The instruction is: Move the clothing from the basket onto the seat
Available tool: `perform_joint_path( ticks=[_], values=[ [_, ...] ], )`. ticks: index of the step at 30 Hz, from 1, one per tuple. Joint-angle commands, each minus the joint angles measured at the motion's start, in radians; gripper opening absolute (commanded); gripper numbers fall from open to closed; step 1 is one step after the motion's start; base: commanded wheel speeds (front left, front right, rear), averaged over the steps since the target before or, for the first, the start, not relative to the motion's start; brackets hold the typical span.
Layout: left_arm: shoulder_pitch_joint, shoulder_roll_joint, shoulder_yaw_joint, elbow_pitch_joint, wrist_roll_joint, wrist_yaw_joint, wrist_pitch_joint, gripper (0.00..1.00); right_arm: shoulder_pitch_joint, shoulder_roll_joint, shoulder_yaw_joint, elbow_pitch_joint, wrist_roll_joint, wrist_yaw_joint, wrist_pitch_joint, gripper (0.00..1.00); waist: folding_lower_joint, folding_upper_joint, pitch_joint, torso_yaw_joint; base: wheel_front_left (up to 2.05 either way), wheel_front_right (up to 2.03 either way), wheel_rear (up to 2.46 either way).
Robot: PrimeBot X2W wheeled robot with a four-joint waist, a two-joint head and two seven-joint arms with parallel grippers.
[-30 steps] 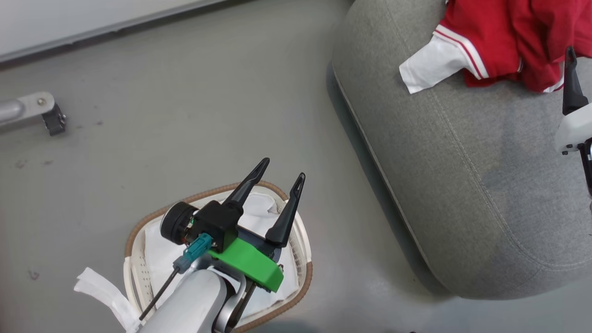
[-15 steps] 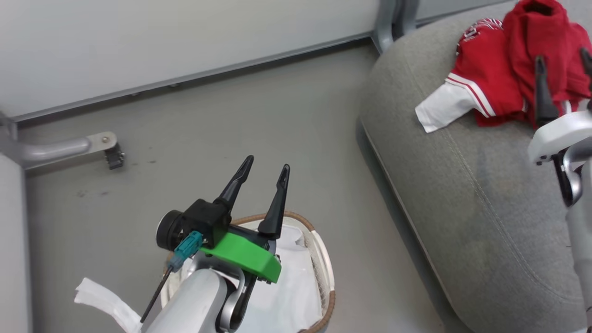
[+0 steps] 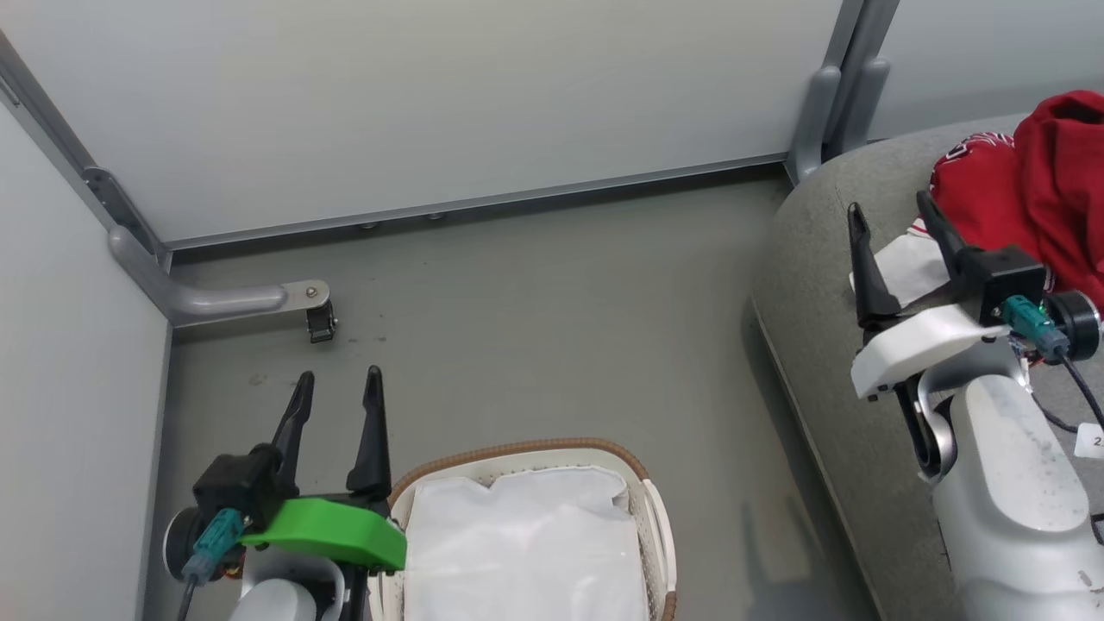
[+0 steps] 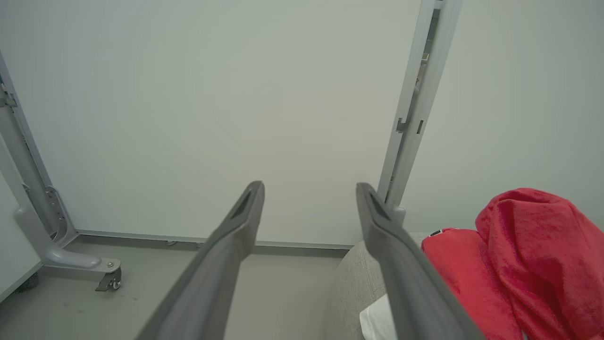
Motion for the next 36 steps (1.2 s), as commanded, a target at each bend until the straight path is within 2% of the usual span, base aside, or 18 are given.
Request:
perform_joint_path(
  ticks=[1, 7, 15, 23, 36],
  values=[
    [0.031, 0.004, 0.022, -0.005, 0.003, 0.006, -0.003, 1.0, 0.037, 0.01, 0.0, -0.012, 0.01, -0.001, -0.005, 1.0, 0.0001, 0.0, -0.019, 0.013, 0.0, 0.0, 0.0],
    [0.123, -0.007, 0.084, 0.0, 0.001, -0.01, -0.003, 1.0, 0.142, 0.051, -0.006, -0.055, 0.028, -0.001, -0.005, 1.0, 0.0001, 0.0, -0.05, 0.012, 0.0, 0.0, 0.0],
    [0.217, -0.024, 0.123, 0.005, 0.017, -0.034, -0.003, 1.0, 0.298, 0.055, 0.034, -0.115, 0.098, -0.001, -0.005, 1.0, 0.0001, 0.0, -0.077, 0.016, 0.0, 0.0, 0.0],
    [0.249, -0.04, 0.139, -0.004, 0.053, -0.05, -0.003, 1.0, 0.427, 0.056, 0.051, -0.198, 0.105, -0.001, -0.005, 1.0, 0.0001, 0.0, -0.096, 0.023, 0.0, 0.0, 0.0],
    [0.255, -0.055, 0.159, 0.012, 0.086, -0.068, -0.003, 1.0, 0.471, 0.056, 0.066, -0.191, 0.113, -0.001, -0.005, 1.0, 0.0001, 0.0, -0.097, 0.017, 0.0, 0.0, 0.0]
  ],
)
